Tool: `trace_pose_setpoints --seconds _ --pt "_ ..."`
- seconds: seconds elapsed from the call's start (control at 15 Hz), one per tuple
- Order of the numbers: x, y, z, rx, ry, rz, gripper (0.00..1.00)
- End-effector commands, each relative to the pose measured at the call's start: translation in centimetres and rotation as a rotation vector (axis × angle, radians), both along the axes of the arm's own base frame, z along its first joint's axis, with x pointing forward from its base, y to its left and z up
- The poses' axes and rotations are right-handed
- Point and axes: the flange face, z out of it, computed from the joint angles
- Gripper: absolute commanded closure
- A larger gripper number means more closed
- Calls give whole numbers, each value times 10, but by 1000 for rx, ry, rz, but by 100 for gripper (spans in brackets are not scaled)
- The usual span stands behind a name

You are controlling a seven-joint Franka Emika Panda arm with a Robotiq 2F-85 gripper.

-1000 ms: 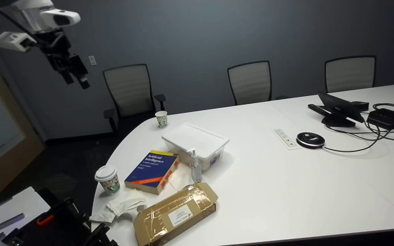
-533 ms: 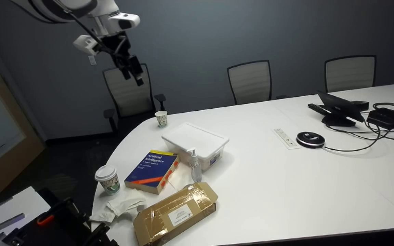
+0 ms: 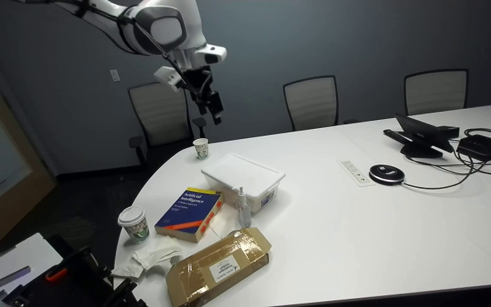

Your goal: Press down on the pump bottle.

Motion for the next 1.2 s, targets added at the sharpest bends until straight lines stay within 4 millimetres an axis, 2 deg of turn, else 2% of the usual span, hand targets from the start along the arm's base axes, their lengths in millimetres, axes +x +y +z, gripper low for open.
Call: trace_pose_setpoints --seconds 0.0,0.27,0.53,0.8,0.87,0.93,1.13 --pt "24 -20 -26 29 15 -50 0" --pt "32 -46 -65 60 56 -106 0" --pt "38 -68 -94 89 81 -147 0" --pt "45 -84 -113 103 91 -153 0" --pt "46 -85 -113 116 90 -146 0" --pt "38 -82 -114 92 110 -159 0" --pt "42 -86 -118 97 107 -157 0"
